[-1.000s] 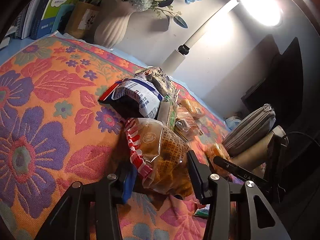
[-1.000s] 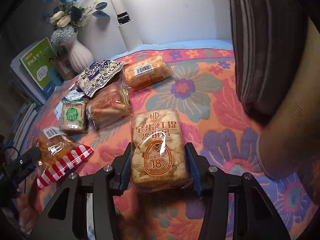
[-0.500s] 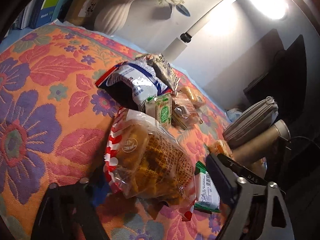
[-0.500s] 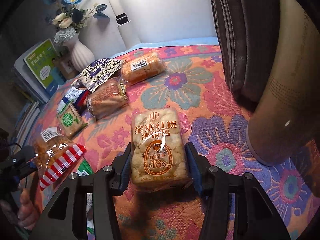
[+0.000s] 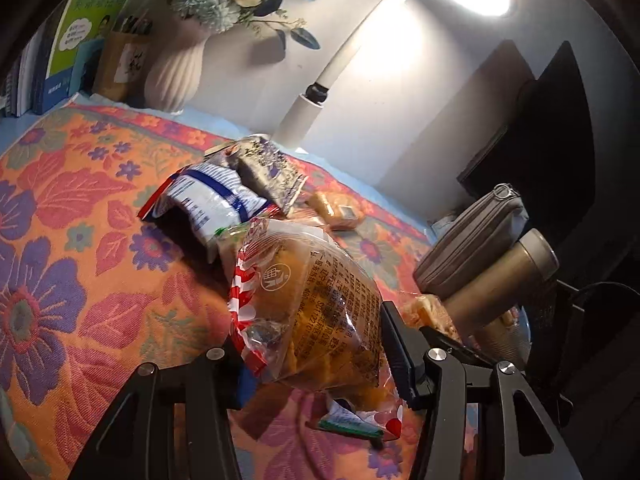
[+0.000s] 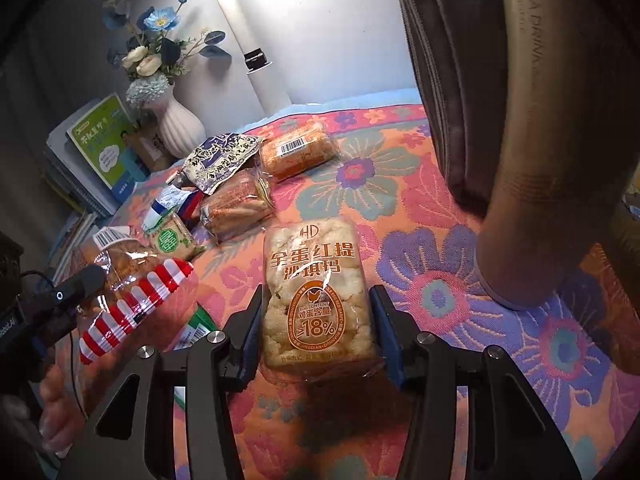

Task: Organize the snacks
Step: 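Carry the bread bag and cake pack over the amber glass plate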

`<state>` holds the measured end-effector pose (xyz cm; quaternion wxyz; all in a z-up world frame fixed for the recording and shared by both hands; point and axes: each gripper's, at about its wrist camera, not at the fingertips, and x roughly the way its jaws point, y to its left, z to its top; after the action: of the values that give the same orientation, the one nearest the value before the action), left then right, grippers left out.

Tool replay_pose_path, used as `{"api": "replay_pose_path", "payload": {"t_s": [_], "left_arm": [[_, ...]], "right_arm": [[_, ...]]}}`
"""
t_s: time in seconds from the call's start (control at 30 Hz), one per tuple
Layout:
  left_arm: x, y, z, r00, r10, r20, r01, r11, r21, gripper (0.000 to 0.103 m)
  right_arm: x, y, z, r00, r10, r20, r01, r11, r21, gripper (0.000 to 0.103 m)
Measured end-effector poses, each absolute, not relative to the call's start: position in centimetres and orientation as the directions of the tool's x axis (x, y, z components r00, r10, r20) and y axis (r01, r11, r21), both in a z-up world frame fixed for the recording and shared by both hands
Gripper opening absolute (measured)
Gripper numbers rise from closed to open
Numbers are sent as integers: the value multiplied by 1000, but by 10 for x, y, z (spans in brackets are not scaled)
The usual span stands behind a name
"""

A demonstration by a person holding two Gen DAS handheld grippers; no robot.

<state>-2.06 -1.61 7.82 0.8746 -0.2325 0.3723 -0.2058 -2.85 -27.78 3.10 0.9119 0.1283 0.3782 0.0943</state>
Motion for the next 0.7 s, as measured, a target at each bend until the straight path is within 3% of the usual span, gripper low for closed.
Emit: {"api": "replay_pose_path", "payload": {"t_s": [0.7], "left_arm": [[-20,-169,122,458,-718,-524,481,696,-533,52]], "right_arm": [[-107,-378,72,757,172,-630,69,938,339,48]]}}
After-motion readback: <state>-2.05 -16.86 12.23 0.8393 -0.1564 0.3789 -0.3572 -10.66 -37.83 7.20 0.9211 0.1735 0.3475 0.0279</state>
